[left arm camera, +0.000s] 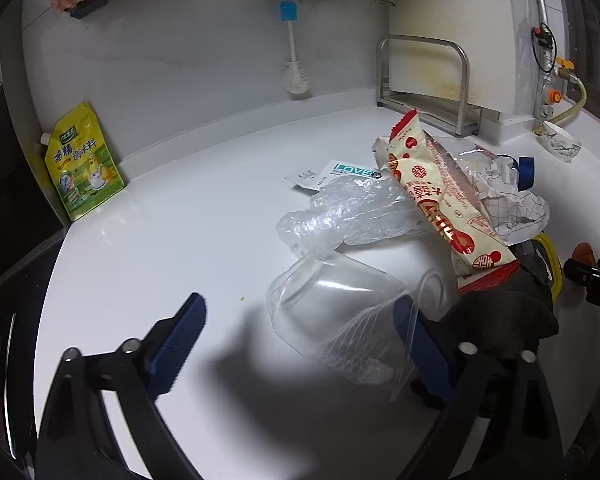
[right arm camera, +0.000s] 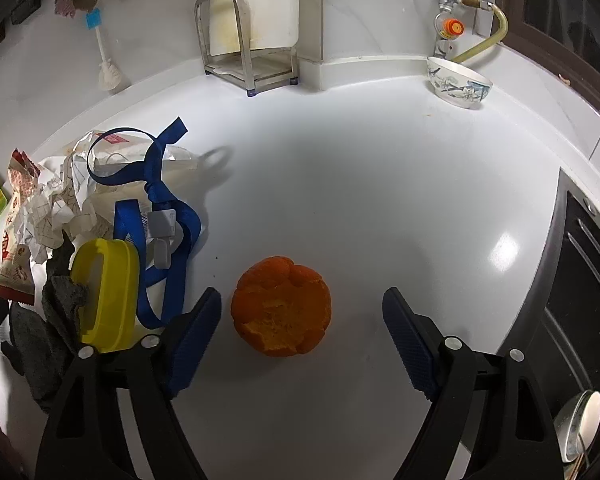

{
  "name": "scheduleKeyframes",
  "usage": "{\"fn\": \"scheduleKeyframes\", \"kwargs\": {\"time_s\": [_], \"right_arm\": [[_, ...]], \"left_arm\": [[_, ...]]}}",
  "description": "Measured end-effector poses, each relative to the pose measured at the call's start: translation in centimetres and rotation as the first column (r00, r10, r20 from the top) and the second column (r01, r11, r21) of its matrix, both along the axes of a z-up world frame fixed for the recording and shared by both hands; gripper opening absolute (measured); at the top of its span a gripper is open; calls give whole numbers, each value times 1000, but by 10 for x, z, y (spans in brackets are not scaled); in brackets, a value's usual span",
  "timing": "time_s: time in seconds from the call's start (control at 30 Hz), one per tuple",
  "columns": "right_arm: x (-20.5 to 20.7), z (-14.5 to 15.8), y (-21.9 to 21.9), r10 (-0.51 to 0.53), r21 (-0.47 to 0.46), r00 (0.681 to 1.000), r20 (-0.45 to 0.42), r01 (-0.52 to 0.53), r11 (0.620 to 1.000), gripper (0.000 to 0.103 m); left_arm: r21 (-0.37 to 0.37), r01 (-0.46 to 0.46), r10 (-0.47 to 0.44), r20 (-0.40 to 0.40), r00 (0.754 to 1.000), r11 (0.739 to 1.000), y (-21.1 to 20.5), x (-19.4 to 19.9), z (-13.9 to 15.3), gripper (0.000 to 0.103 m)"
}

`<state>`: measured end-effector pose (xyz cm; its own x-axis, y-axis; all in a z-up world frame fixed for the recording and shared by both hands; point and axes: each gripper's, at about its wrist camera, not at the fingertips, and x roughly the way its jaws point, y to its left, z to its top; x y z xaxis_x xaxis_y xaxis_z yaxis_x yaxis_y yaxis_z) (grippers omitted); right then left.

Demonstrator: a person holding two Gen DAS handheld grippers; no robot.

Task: Collect trash
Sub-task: 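Grasp the clear plastic cup with the left tool while the right tool grasps the orange peel, then carry cup and peel to the bin and open both tools to drop them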

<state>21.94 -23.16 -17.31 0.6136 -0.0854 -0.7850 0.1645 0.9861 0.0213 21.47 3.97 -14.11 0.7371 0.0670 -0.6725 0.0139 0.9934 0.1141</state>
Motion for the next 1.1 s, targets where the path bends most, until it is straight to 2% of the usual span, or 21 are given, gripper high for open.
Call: {"fn": "scheduleKeyframes", "kwargs": {"time_s": [0.1, 0.17, 0.2, 0.23, 0.3, 0.37, 0.43, 0.77, 1.1], "right_arm": [[-1, 1, 1, 5, -4, 1000, 9, -5, 1000, 79], [-2, 3, 3, 9, -13, 1000, 17, -9, 1000, 70], [-1, 3, 4, 16, -15, 1000, 13, -16, 1000, 60], [0, 2, 5, 24, -13, 1000, 4, -24, 1000, 49], [0, 3, 6, 37, 3, 999, 5, -37, 999, 38], [-2, 6, 8, 44, 0, 999, 16, -44, 999, 32], [-4, 8, 9, 48, 17, 999, 22, -49, 999, 29], [-24, 24, 7, 23, 49, 999, 37, -25, 998, 27], [-85, 46, 11, 20, 74, 1000, 16, -22, 997, 27]], "left_arm": [[3, 18, -18, -19, 1000, 1000, -4, 4, -3, 69], [0, 27, -27, -39, 999, 1000, -6, 9, -5, 50], [-6, 31, -32, -45, 998, 999, -6, 10, -6, 44], [-21, 38, -39, -59, 997, 999, -6, 12, -7, 29], [-41, 38, -41, -78, 996, 998, -4, 15, -9, 25], [-57, 38, -42, -82, 996, 998, -2, 15, -9, 14], [-67, 38, -43, -84, 996, 997, 0, 14, -7, 10], [-54, 44, -47, -56, 997, 998, 9, -1, 14, 10], [-72, 85, -90, -64, 994, 994, 5, -51, 41, 10]]}}
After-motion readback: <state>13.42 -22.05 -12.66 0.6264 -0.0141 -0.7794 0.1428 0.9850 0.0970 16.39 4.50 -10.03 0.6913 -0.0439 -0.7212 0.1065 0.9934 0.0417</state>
